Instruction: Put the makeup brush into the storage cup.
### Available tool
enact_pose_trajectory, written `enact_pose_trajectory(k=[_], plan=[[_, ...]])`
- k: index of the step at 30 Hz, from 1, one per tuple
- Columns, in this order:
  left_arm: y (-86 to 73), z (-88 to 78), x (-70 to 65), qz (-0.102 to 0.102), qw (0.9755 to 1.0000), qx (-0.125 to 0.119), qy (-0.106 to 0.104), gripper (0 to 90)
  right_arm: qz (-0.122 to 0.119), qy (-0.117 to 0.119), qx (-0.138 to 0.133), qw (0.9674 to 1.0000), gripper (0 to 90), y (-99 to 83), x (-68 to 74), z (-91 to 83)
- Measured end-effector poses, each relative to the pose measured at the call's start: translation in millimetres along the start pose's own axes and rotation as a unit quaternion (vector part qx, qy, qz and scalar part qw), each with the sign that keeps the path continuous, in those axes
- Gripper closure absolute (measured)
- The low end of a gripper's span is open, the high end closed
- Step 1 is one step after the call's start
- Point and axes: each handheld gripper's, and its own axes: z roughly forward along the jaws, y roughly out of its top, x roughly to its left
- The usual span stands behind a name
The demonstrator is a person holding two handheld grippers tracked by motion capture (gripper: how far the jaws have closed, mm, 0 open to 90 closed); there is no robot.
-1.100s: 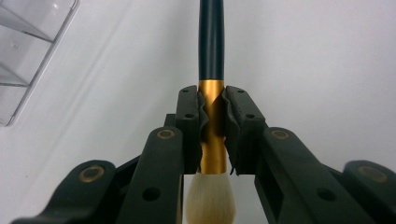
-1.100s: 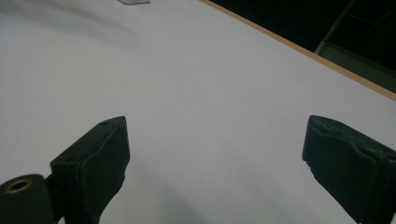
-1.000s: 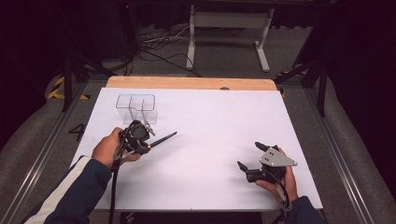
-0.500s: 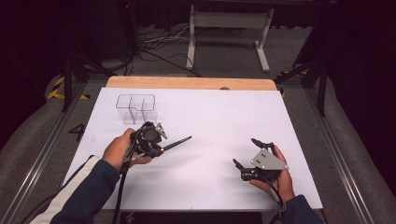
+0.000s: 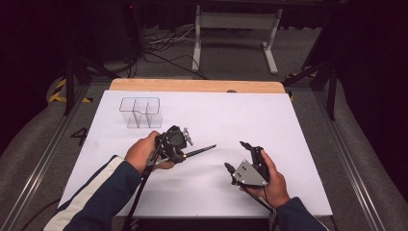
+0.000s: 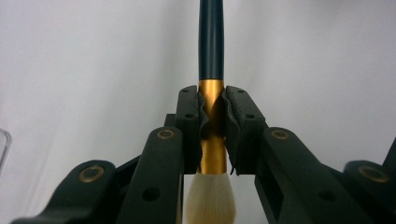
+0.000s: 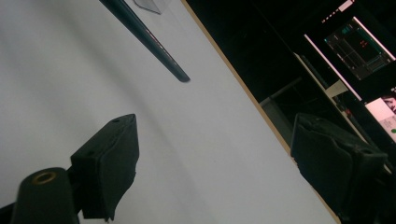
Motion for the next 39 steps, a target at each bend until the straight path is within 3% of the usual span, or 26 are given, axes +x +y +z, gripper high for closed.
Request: enact_pose_trajectory(k=[9,11,17,18,19,21,22,23,24,29,30,31,33,37,39], plan=[[8.5,1.2,-6.7,0.003,1.0000,0.001,-0.004,77.0,-0.082,0.010,0.005,0.9966,24.0,24.0,27.7,18.7],[10.7,1.5,-7.5,0.015,0.9999,0.003,-0.003,77.0,-0.109,0.010,0.005,0.9939,24.6,30.2,35.6,24.1],[14.8,3.4,-12.7,0.017,0.9998,0.007,0.001,77.0,-0.168,-0.012,0.005,0.9856,29.6,47.0,55.1,34.8],[15.5,3.3,-11.9,0.025,0.9996,0.010,-0.001,77.0,-0.171,-0.012,0.006,0.9853,30.0,48.3,57.3,35.6],[16.0,3.7,-12.6,0.020,0.9998,0.009,-0.001,77.0,-0.172,-0.011,0.005,0.9850,31.0,49.3,59.6,36.8],[16.7,4.7,-12.8,0.024,0.9997,0.010,0.000,77.0,-0.187,-0.012,0.007,0.9824,33.5,51.3,64.9,40.3],[17.2,4.8,-13.5,0.022,0.9997,0.010,0.002,77.0,-0.201,-0.017,0.012,0.9794,34.8,52.1,65.0,41.3],[17.4,5.3,-13.8,0.020,0.9998,0.009,0.003,77.0,-0.195,-0.014,0.009,0.9806,38.4,52.8,67.8,43.3],[18.2,5.1,-13.4,0.025,0.9996,0.013,-0.001,77.0,-0.209,-0.016,0.015,0.9776,41.0,53.8,67.3,43.6],[20.2,6.4,-14.5,0.026,0.9995,0.016,0.001,77.0,-0.244,-0.026,0.026,0.9690,51.0,58.7,74.7,50.4],[20.8,7.7,-14.8,0.025,0.9996,0.016,-0.002,77.0,-0.263,-0.031,0.031,0.9638,53.4,59.5,76.2,51.8],[20.8,7.7,-14.8,0.025,0.9996,0.016,-0.002,77.0,-0.271,-0.029,0.036,0.9616,54.9,60.2,77.5,52.0],[21.4,8.3,-15.2,0.024,0.9996,0.015,-0.003,77.0,-0.272,-0.035,0.030,0.9613,56.9,60.3,79.7,53.4],[22.9,8.7,-14.5,0.029,0.9994,0.017,-0.005,76.9,-0.296,-0.044,0.042,0.9531,66.2,62.7,85.9,58.4],[22.6,9.0,-14.8,0.021,0.9997,0.012,-0.010,76.9,-0.304,-0.048,0.048,0.9504,70.8,62.8,87.1,60.7]])
